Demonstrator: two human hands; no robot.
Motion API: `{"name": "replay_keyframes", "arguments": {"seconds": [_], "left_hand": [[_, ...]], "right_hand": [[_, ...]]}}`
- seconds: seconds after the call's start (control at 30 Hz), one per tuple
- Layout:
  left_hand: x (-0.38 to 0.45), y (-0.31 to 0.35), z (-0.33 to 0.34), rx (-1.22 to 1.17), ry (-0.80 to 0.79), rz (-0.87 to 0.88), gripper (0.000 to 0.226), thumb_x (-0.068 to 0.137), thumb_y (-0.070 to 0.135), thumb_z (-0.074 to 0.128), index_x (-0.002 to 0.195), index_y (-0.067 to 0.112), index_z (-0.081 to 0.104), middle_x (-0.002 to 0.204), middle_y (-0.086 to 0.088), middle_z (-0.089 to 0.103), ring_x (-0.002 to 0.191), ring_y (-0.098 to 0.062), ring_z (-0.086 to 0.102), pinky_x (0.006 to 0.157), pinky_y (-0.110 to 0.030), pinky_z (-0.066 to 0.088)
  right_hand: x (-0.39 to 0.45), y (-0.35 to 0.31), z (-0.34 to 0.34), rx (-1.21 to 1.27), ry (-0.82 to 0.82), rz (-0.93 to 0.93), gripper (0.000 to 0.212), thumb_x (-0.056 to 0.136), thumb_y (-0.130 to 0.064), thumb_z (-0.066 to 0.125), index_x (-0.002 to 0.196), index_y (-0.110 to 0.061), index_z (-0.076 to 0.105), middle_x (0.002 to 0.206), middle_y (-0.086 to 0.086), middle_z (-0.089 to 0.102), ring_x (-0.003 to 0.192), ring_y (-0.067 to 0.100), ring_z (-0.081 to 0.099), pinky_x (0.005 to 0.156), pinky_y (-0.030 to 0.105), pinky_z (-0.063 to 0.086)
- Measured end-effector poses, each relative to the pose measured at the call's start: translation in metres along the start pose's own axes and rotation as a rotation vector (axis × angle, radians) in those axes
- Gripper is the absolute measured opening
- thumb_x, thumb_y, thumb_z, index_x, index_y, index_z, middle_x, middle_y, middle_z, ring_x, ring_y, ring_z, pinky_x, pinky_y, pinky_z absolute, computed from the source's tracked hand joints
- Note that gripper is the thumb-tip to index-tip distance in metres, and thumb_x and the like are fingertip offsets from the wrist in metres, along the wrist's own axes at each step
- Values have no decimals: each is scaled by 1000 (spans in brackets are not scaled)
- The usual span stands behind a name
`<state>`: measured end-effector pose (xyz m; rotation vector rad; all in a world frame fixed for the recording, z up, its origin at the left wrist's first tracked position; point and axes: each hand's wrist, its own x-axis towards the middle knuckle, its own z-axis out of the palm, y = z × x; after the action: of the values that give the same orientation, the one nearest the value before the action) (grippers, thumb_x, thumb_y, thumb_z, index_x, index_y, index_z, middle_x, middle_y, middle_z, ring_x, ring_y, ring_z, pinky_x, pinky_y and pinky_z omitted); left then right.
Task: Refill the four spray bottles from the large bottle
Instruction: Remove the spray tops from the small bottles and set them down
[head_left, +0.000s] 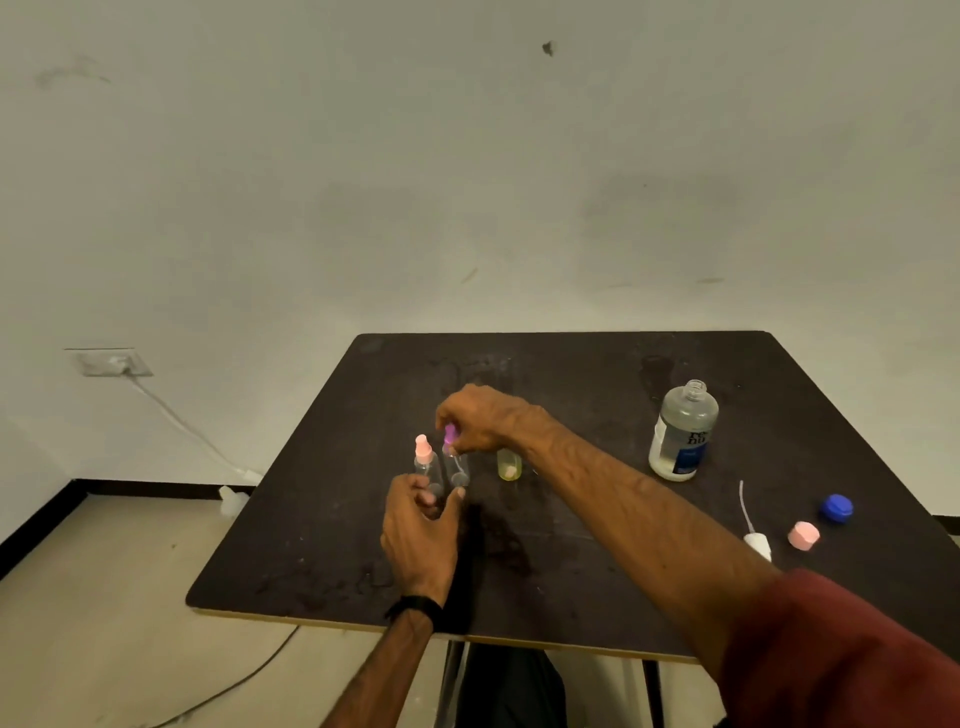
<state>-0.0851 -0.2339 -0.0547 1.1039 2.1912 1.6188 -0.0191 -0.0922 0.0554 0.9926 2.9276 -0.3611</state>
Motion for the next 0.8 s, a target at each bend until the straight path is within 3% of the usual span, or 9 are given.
{"name": "replay_keyframes", "arguments": {"seconds": [0.07, 0.17, 0.23, 0.3, 0.4, 0.6, 0.8], "left_hand": [[6, -8, -4, 2, 29, -21, 47, 73, 22, 89, 105, 17, 55, 92, -1, 59, 75, -15, 58, 68, -28, 52], [20, -20, -4, 15, -35, -63, 68, 76, 23, 87, 134, 12, 52, 121, -2, 57, 97, -19, 60, 84, -35, 53], [29, -23, -1, 14, -94, -85, 70, 79, 23, 84, 140, 11, 52, 130, -6, 60, 111, -24, 60, 94, -38, 51], [36, -25, 1, 4, -134, -75, 57, 82, 22, 82, 134, 14, 60, 125, -8, 67, 114, -26, 61, 96, -40, 51], [46, -20, 2, -16, -170, -64, 43, 85, 13, 78, 126, 10, 67, 112, -10, 73, 97, -16, 62, 89, -29, 49], [75, -26, 1, 19, -256, -68, 42, 86, 17, 79, 126, 12, 68, 113, -4, 74, 98, -15, 67, 97, -38, 55], [109, -31, -8, 57, -328, -78, 46, 86, 17, 78, 129, 11, 66, 114, -7, 74, 96, -15, 66, 99, -33, 53]], "right_hand": [[0, -1, 0, -23, 11, 4, 31, 86, -24, 72, 115, -14, 66, 116, 10, 65, 105, 26, 60, 90, 37, 50], [0, -2, 2, -20, 15, 0, 28, 87, -24, 70, 113, -13, 66, 114, 11, 65, 103, 27, 61, 86, 35, 49], [0, -2, 1, -12, 11, 6, 28, 88, -24, 70, 112, -12, 66, 113, 11, 65, 102, 27, 61, 87, 35, 51], [0, -2, 0, -6, 5, 11, 27, 87, -24, 70, 112, -11, 66, 112, 11, 65, 101, 26, 62, 88, 37, 53], [2, -3, -1, -14, -8, 18, 27, 88, -23, 70, 112, -10, 66, 111, 11, 64, 100, 26, 61, 86, 35, 51], [7, 5, -4, -37, -2, 35, 23, 89, -19, 66, 110, -10, 65, 112, 13, 65, 102, 28, 61, 91, 38, 52], [15, 13, -5, 18, -3, 60, 22, 90, -22, 66, 108, -10, 64, 109, 11, 65, 100, 26, 62, 91, 38, 52]]}}
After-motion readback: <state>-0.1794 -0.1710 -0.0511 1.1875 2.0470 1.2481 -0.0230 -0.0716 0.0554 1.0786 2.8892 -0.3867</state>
